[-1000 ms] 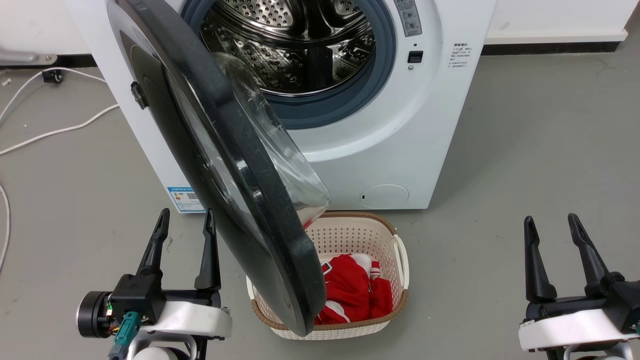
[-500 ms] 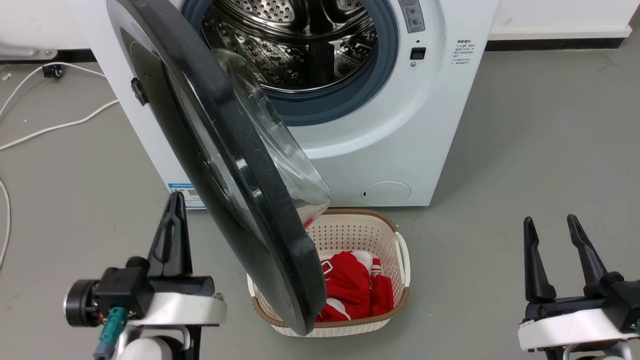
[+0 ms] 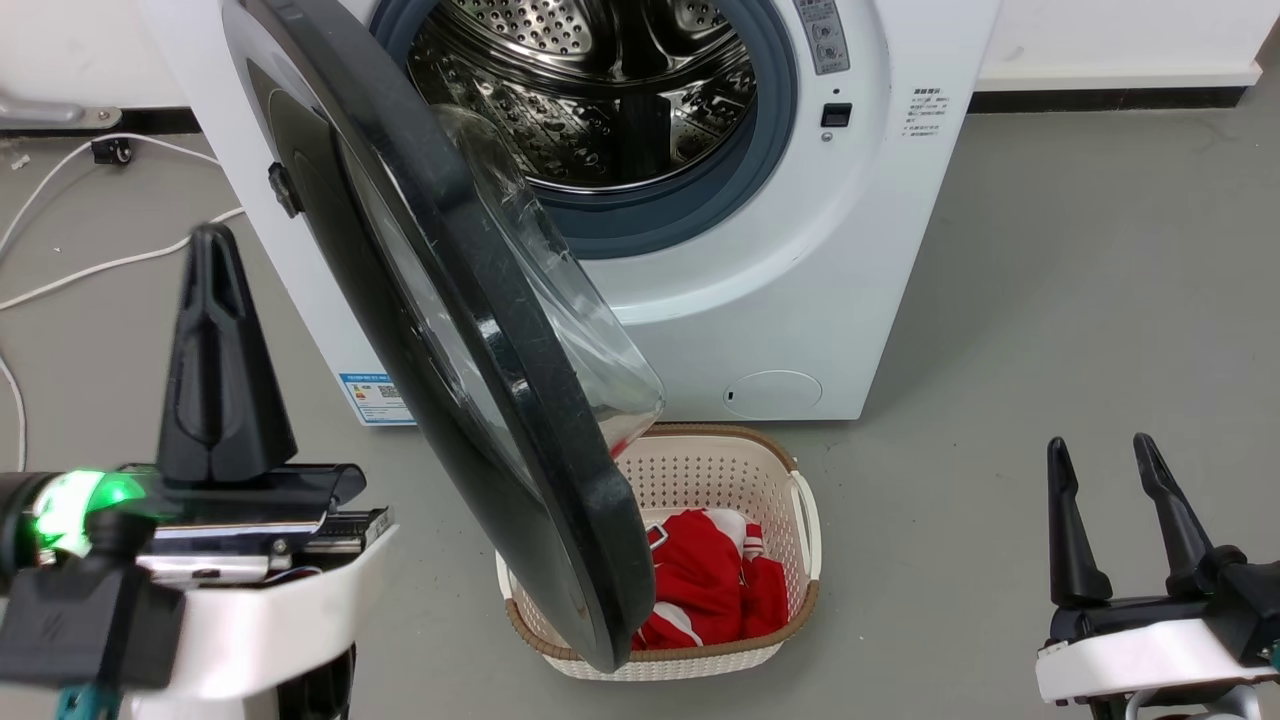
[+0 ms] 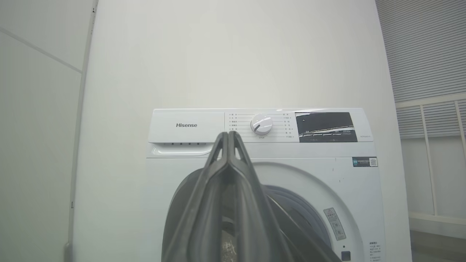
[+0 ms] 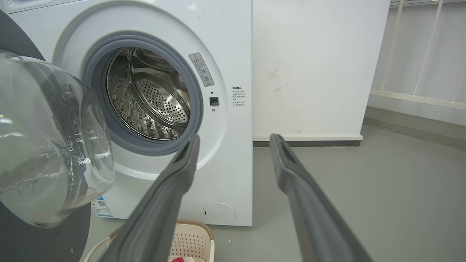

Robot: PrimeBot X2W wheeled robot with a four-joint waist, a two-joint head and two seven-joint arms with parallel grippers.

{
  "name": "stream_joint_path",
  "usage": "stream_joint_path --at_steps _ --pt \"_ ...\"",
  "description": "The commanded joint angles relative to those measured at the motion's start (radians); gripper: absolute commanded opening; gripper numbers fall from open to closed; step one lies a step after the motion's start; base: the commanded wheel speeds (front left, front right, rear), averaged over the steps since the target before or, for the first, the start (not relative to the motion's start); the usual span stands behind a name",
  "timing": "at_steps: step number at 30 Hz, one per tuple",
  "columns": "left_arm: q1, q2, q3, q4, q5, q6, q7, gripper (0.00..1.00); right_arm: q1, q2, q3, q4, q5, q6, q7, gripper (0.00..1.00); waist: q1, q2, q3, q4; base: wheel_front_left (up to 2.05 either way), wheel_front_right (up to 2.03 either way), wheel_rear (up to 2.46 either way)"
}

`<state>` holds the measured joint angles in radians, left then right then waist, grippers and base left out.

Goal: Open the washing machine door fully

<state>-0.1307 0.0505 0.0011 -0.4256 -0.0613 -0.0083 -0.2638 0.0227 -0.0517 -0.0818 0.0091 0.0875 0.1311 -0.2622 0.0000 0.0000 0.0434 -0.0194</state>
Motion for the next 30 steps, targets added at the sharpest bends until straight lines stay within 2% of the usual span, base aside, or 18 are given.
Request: stream_joint_path --at_steps 1,7,12,17,22,26,30 --pt "-0.009 -0.001 -0.006 -0.015 0.009 0.002 -0.001 0.00 -0.013 0.003 0.000 0.003 0.004 -0.001 -0.002 1.00 0.0000 0.0000 -0.001 0.000 0.00 0.00 0.00" --pt "-0.045 -0.001 -0.065 -0.179 0.031 -0.009 -0.001 0.00 -0.010 0.003 0.001 0.007 0.006 -0.001 -0.002 1.00 0.0000 0.0000 -0.007 -0.004 0.00 0.00 0.00" --pt "-0.051 -0.001 -0.176 -0.225 0.020 -0.049 -0.001 0.00 -0.007 0.003 0.000 0.012 0.008 -0.001 -0.001 1.00 0.0000 0.0000 -0.013 -0.004 0.00 0.00 0.00" --pt "0.011 0.000 -0.348 -0.141 -0.004 -0.089 -0.001 0.00 0.001 0.003 0.002 0.016 0.012 -0.001 0.002 1.00 0.0000 0.0000 -0.022 -0.003 0.00 0.00 0.00" --pt "0.110 0.020 -0.491 0.009 -0.039 -0.106 0.011 0.00 0.012 0.003 0.003 0.020 0.016 -0.001 0.006 1.00 0.0000 0.0000 -0.028 0.000 0.00 0.00 0.00" --pt "0.172 0.034 -0.548 0.107 -0.072 -0.112 0.064 0.00 0.016 0.003 0.003 0.019 0.017 -0.001 0.009 1.00 0.0000 0.0000 -0.024 0.009 0.00 0.00 0.00" --pt "0.207 0.048 -0.555 0.196 -0.083 -0.098 0.108 0.00 0.011 0.003 0.007 0.020 0.020 -0.001 0.012 1.00 0.0000 0.0000 -0.018 0.018 0.00 0.00 0.00"
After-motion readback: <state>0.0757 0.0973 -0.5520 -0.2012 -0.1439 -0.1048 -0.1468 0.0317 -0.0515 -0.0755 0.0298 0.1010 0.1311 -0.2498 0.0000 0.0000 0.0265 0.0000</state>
